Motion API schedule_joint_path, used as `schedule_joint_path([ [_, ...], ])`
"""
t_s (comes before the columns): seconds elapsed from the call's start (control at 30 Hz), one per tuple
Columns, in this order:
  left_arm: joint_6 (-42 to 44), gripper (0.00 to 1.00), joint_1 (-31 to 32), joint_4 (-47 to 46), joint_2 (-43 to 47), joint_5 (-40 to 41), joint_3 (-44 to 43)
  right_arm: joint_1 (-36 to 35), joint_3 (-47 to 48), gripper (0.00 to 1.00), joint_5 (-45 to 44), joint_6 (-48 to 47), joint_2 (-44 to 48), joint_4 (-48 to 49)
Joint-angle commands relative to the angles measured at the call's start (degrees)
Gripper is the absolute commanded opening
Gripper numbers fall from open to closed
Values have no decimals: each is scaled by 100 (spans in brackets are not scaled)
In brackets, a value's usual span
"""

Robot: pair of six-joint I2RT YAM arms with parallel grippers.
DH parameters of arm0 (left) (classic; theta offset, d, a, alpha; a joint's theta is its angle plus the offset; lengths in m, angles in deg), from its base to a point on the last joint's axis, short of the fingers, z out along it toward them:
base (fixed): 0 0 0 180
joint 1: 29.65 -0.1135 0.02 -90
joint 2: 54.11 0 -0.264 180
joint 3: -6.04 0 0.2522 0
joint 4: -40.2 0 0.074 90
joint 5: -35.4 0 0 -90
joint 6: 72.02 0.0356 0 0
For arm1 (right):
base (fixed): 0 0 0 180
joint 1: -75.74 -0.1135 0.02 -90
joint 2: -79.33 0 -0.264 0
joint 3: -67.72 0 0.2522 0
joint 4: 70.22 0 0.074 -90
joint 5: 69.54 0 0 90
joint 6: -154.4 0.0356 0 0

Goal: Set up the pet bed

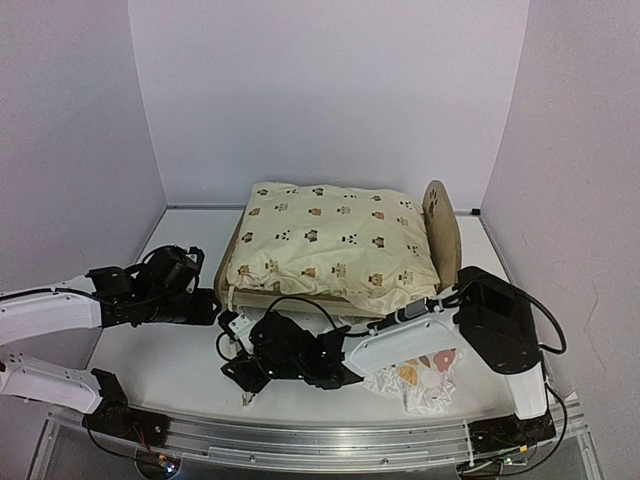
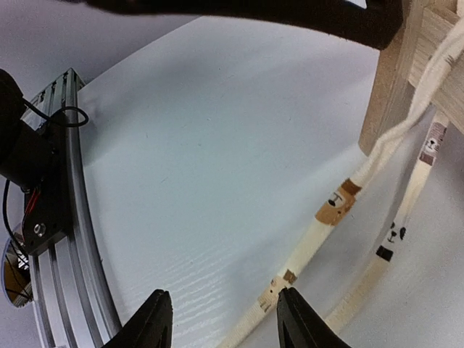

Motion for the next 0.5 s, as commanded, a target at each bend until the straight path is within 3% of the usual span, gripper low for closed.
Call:
schedule_joint_path([
  [0.0, -112, 47, 24, 52, 270, 176, 136, -32, 485, 51, -49, -61, -532, -232],
  [0.47, -88, 46, 29, -38, 437, 142, 229, -49, 580, 48, -335, -3, -834, -387],
])
